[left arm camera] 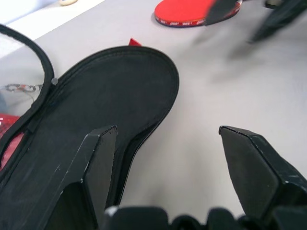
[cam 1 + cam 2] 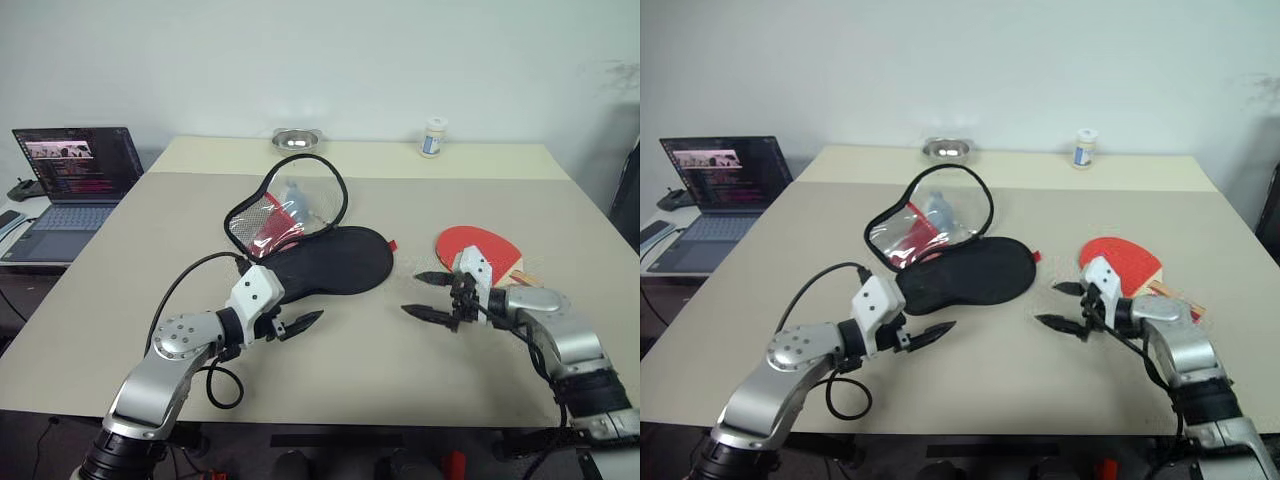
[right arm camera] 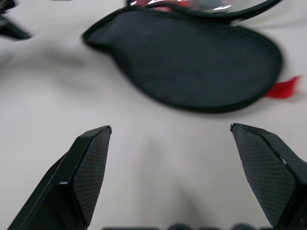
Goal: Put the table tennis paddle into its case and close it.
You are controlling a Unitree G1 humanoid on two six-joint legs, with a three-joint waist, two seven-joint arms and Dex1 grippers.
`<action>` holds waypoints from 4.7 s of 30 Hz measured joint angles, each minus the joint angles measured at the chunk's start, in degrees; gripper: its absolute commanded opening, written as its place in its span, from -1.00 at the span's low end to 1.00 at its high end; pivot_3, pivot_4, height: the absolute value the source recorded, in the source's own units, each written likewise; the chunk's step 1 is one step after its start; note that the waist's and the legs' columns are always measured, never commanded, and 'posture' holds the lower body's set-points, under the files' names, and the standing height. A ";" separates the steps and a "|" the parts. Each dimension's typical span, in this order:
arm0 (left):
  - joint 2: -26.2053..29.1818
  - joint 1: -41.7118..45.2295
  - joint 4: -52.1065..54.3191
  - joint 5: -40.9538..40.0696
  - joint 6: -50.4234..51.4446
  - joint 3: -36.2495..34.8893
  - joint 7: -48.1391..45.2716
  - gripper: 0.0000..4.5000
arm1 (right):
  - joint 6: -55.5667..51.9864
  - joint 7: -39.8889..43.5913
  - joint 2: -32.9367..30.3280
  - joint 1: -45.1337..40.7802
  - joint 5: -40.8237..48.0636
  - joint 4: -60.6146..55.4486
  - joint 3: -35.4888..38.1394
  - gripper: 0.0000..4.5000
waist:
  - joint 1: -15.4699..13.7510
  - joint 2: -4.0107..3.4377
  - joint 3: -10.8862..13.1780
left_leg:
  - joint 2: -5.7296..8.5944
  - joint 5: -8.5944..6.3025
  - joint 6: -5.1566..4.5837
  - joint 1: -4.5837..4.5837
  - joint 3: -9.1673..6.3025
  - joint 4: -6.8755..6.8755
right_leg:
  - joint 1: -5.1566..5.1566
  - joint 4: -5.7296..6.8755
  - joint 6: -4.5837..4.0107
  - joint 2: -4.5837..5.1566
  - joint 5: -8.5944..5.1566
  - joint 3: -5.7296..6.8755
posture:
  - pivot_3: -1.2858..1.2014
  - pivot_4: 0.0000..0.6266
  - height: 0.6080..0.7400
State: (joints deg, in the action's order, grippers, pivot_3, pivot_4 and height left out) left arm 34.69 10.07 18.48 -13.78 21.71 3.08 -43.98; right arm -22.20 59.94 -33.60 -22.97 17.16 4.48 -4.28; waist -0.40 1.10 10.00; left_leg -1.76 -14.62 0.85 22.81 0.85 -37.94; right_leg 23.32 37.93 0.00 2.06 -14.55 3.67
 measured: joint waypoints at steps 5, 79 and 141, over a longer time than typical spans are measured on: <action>0.34 2.18 -5.19 0.64 -3.11 -0.02 -1.13 0.66 | -3.59 -0.25 -1.88 4.06 1.67 -7.13 0.34 0.94 | -0.14 0.07 0.10 | -0.04 0.01 -0.01 -0.05 -0.05 -0.05 | 0.00 0.06 0.05 -0.01 -0.03 0.07 | 0.03 -0.52 1.00; -13.23 22.46 -22.09 -3.66 20.63 9.42 -8.57 -0.71 | -22.11 -16.13 -10.42 3.83 14.97 -25.51 10.81 0.95 | -0.25 0.27 0.39 | -0.61 0.12 -0.17 0.08 0.08 -0.02 | 0.21 0.03 -0.15 -0.92 0.10 -0.09 | 0.03 -0.52 1.00; 10.28 12.61 -13.24 -10.17 5.10 -1.86 -25.41 0.25 | -37.89 -19.11 2.45 -18.59 6.74 3.06 -7.98 -0.98 | 0.66 0.25 0.46 | -0.84 0.11 -0.17 0.07 1.00 0.02 | 0.99 0.65 -0.58 -1.08 0.12 -1.00 | 0.03 -0.52 1.00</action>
State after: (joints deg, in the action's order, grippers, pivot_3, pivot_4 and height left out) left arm 44.96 22.68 5.23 -23.95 26.81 1.22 -69.39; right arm -60.10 40.83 -31.16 -41.56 23.90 7.55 -12.26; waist 0.26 1.35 10.45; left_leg -2.60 -14.51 0.68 22.88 1.85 -37.92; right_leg 24.31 38.58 -0.58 0.97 -14.43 2.67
